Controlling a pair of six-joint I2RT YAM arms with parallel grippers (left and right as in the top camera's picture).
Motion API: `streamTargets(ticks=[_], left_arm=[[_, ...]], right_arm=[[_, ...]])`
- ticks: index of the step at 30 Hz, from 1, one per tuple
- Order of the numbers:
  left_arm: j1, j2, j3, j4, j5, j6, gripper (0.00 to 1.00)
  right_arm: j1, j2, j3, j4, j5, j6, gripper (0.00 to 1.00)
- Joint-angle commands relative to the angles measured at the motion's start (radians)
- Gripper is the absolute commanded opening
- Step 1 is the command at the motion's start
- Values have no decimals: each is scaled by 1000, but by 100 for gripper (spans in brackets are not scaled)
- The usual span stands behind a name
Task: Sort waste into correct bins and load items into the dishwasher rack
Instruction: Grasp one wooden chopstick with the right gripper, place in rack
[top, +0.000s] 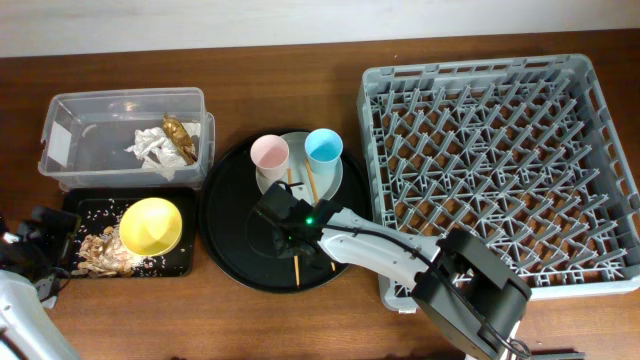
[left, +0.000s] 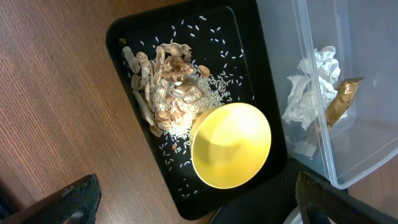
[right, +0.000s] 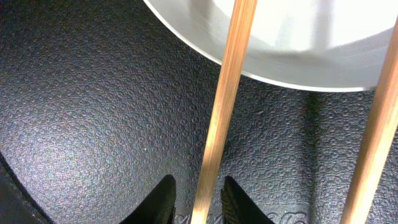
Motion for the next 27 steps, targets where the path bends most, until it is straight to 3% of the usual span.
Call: streamTargets(ticks=[1,4,5,7,16,18,22,27], left_arm=[[2,-6,10,-2,3,-12,99],[2,-6,10,-2,3,-12,99],[2,-6,10,-2,3,-12,99],[2,-6,10,-2,3,-12,99],[2,-6,10,-2,3,-12,99],[2,-6,10,-2,3,-12,99],[2,-6,10,-2,3,-12,99],[2,-6,10,-2,3,-12,99]], right_arm=[[5,5,-9,2,23,10,24],[6,39,-9,3,23,10,24],[6,37,-9,3,19,10,16],[5,10,-7,-5,16,10,10],[-8,-421,-6,-132,223,5,5],[-76,-486,-6,-213,245,1,5],[-346,-499,-6,-428,119,-272,5],[-481,-491,-6,-468,100,-370,6]])
